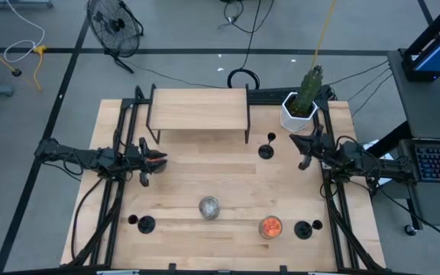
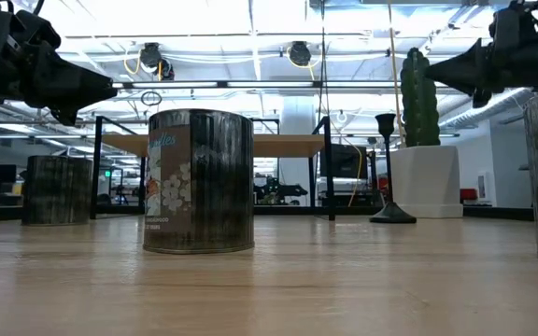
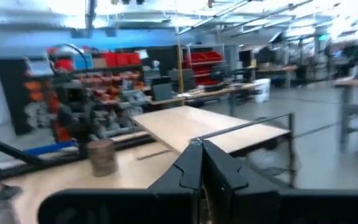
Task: Pick & Place candle stick holders
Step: Put the top right black candle holder on the shelf
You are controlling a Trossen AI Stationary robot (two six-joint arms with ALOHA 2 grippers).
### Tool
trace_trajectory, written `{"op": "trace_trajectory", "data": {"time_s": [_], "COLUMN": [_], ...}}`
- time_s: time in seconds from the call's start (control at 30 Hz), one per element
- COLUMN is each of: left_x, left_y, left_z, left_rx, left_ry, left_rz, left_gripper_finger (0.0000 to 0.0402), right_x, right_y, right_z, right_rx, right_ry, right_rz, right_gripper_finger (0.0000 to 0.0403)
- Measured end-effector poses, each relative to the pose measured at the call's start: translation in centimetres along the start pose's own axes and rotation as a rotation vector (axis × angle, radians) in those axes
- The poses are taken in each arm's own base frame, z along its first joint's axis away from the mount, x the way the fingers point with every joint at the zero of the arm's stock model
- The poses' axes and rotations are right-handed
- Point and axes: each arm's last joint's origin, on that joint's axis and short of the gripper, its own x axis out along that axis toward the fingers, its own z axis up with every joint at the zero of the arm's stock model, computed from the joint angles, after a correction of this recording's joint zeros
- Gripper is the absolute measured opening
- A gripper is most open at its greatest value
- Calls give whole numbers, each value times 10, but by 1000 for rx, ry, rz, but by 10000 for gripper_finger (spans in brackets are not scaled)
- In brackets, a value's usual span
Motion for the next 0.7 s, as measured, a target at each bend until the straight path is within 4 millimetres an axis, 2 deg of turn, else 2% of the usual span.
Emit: {"op": "trace_trajectory", "data": {"time_s": [0.17, 0.6, 0.7], "left_x": [0, 0, 0], "left_y": [0, -1, -1], "left_z": [0, 6, 7], "left_rx": [0, -26, -26], "left_ry": [0, -70, -70], "left_rz": [0, -7, -7], "left_gripper_finger": [113, 113, 113], "right_x": [0, 0, 0], "right_y": [-4, -4, -4], "right_z": [2, 2, 2], "right_rx": [31, 36, 100], "right_ry": [-21, -22, -29], "right_rz": [-143, -136, -134], "right_gripper_finger": [0, 0, 0]}}
